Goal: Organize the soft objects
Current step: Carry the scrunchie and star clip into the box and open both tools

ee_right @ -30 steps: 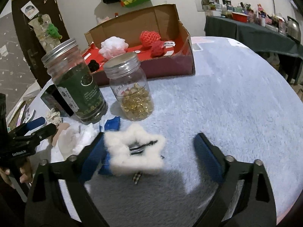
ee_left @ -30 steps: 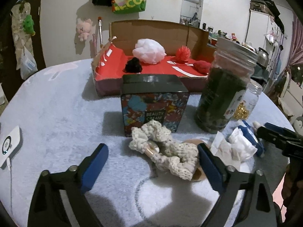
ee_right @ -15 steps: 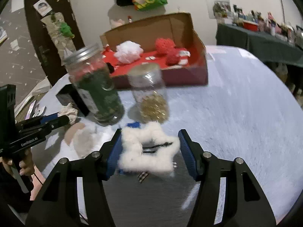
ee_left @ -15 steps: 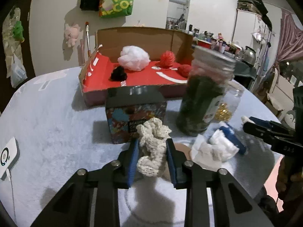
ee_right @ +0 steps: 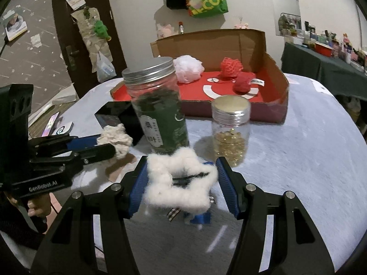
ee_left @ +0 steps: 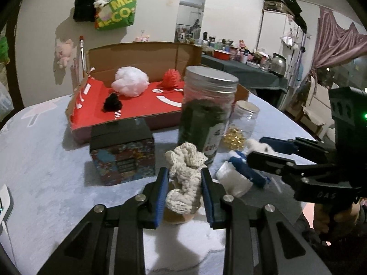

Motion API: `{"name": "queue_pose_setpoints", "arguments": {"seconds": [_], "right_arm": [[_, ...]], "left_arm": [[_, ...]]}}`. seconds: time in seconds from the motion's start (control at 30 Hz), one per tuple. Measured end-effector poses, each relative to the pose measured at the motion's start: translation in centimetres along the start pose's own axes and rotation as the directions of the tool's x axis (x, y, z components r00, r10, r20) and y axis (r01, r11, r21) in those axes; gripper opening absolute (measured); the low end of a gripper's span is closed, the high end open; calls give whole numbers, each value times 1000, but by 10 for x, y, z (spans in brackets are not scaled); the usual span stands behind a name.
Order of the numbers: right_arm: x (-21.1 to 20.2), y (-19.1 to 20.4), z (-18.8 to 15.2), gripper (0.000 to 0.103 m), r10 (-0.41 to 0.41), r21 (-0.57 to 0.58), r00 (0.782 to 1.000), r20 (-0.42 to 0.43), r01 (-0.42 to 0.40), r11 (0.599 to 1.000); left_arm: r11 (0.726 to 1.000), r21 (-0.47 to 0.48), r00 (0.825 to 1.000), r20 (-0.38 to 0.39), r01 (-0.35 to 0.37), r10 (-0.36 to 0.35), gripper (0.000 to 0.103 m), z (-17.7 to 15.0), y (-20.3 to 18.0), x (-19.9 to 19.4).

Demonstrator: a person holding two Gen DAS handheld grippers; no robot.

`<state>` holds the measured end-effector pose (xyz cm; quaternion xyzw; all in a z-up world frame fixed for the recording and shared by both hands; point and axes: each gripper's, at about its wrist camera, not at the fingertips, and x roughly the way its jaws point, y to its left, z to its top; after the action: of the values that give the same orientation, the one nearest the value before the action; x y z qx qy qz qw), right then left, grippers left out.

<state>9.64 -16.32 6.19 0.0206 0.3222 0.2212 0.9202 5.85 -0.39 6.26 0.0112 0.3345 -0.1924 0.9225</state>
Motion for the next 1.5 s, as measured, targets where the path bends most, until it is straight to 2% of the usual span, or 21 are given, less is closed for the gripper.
{"name": "queue_pose_setpoints", "arguments": {"seconds": [0.43, 1.17, 1.5], "right_arm": [[2, -5, 1, 57, -18, 2, 1000, -6, 18, 1000], [-20, -56, -3, 57, -189, 26, 982, -10, 190, 982], [-13, -68, 9, 57, -245, -45, 969, -15, 244, 969]], "left_arm": [[1000, -7, 1000, -12, -16, 16, 30, -2, 6, -2], [985, -76, 987, -50, -155, 152, 30, -20, 73, -21], [982, -76, 984, -58, -175, 171, 30, -12, 103, -14]]}}
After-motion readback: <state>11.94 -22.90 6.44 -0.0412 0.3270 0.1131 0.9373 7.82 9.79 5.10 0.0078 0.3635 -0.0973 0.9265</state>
